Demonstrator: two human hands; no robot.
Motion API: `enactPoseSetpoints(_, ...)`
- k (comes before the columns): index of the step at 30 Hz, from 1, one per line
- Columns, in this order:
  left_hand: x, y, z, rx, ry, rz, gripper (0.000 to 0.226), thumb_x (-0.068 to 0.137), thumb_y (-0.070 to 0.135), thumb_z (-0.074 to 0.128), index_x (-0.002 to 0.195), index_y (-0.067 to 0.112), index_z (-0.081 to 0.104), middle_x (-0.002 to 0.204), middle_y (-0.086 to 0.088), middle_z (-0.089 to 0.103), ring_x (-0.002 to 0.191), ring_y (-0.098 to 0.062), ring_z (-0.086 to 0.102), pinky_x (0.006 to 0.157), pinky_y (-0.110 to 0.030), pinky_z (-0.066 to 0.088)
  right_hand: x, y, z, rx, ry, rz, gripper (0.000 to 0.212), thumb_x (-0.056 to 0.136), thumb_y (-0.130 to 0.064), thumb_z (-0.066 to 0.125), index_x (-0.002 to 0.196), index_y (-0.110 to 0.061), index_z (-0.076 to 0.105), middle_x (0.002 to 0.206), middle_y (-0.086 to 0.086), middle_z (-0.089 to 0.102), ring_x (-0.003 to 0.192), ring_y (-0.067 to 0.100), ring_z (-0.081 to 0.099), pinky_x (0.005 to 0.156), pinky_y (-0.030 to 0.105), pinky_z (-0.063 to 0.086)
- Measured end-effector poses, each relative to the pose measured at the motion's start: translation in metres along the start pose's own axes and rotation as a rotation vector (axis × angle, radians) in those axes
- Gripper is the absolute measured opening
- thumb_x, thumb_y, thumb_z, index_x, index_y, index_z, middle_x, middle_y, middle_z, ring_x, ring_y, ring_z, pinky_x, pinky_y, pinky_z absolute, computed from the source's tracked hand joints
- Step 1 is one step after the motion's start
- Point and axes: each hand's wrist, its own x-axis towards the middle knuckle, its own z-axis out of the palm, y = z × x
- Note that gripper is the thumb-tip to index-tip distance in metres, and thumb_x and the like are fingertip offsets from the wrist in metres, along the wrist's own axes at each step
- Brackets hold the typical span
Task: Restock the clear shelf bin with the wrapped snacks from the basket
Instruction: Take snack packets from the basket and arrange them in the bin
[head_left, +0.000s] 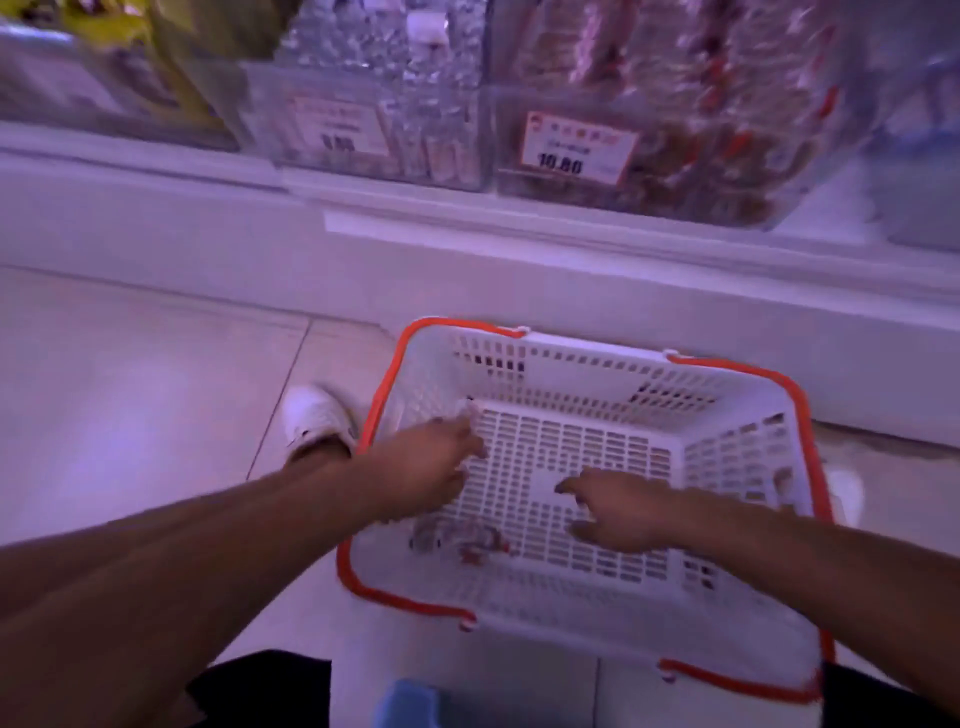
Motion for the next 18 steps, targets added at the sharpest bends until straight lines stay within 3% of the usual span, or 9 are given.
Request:
enactPoseSetpoints(1, -0.007, -0.012, 0.03, 0.081, -0.174, -0.055, 0.036, 0.097, 0.018, 0.049, 0.133, 0.013, 0.053, 0.138, -0.015, 0.049, 0.117, -0.035, 0.056, 0.098, -0.039, 0.043, 0.02, -0.005, 0.02, -0.042, -0.094, -0.002, 0.059, 0.095, -0.038, 0.055, 0.149, -0.021, 0.036, 0.143, 0.012, 0.046, 0.125, 0.032, 0.052, 0.102, 0.04, 0.045)
enactPoseSetpoints(3, -0.013, -0.025, 0.075, 0.276, -0.36, -0.054, 0.043, 0.1, 0.017, 0.038, 0.143, 0.01, 0.042, 0.154, -0.021, 0.033, 0.125, -0.036, 0.051, 0.106, -0.043, 0.039, 0.057, -0.024, 0.053, -0.046, -0.084, -0.027, 0.063, 0.094, -0.036, 0.056, 0.15, -0.019, 0.032, 0.146, 0.016, 0.04, 0.129, 0.037, 0.047, 0.103, 0.045, 0.044)
enactPoseSetpoints(5, -0.007, -0.032, 0.103, 0.407, -0.333, -0.052, 0.045, 0.104, 0.015, 0.029, 0.147, 0.003, 0.036, 0.16, -0.027, 0.02, 0.139, -0.041, 0.036, 0.118, -0.053, 0.022, 0.089, -0.048, 0.083, 0.023, -0.017, -0.073, 0.067, 0.091, -0.038, 0.059, 0.15, -0.018, 0.034, 0.148, 0.015, 0.04, 0.13, 0.038, 0.045, 0.106, 0.043, 0.041)
enactPoseSetpoints(8, 0.016, -0.041, 0.127, 0.556, -0.377, 0.007, 0.047, 0.108, 0.019, 0.023, 0.151, 0.002, 0.032, 0.162, -0.026, 0.014, 0.151, -0.042, 0.011, 0.121, -0.059, 0.0, 0.123, -0.071, 0.121, 0.077, 0.006, -0.147, 0.062, 0.089, -0.032, 0.054, 0.148, -0.02, 0.039, 0.149, 0.01, 0.041, 0.129, 0.033, 0.046, 0.108, 0.036, 0.035)
enactPoseSetpoints(12, 0.036, -0.046, 0.164, 0.413, -0.375, -0.028, 0.046, 0.107, 0.018, 0.028, 0.149, 0.001, 0.035, 0.16, -0.017, 0.029, 0.148, -0.03, 0.023, 0.119, -0.032, 0.015, 0.139, -0.072, 0.139, 0.133, 0.077, -0.104, 0.051, 0.091, -0.039, 0.039, 0.136, -0.02, 0.052, 0.136, 0.01, 0.056, 0.122, 0.033, 0.049, 0.103, 0.04, 0.03)
enactPoseSetpoints(15, 0.041, -0.04, 0.173, 0.267, -0.429, -0.08, 0.042, 0.104, 0.01, 0.028, 0.14, -0.008, 0.04, 0.148, -0.029, 0.037, 0.137, -0.041, 0.033, 0.113, -0.047, 0.026, 0.136, -0.056, 0.149, 0.018, -0.011, -0.099, 0.049, 0.091, -0.055, 0.043, 0.126, -0.023, 0.055, 0.13, 0.009, 0.058, 0.125, 0.033, 0.043, 0.105, 0.045, 0.028)
enactPoseSetpoints(18, 0.045, -0.036, 0.175, 0.272, -0.474, -0.161, 0.041, 0.102, 0.005, 0.027, 0.135, -0.01, 0.044, 0.139, -0.032, 0.044, 0.13, -0.042, 0.038, 0.109, -0.048, 0.028, 0.127, -0.037, 0.149, -0.005, -0.06, 0.021, 0.047, 0.087, -0.057, 0.051, 0.117, -0.021, 0.058, 0.125, 0.015, 0.056, 0.123, 0.035, 0.044, 0.103, 0.047, 0.034)
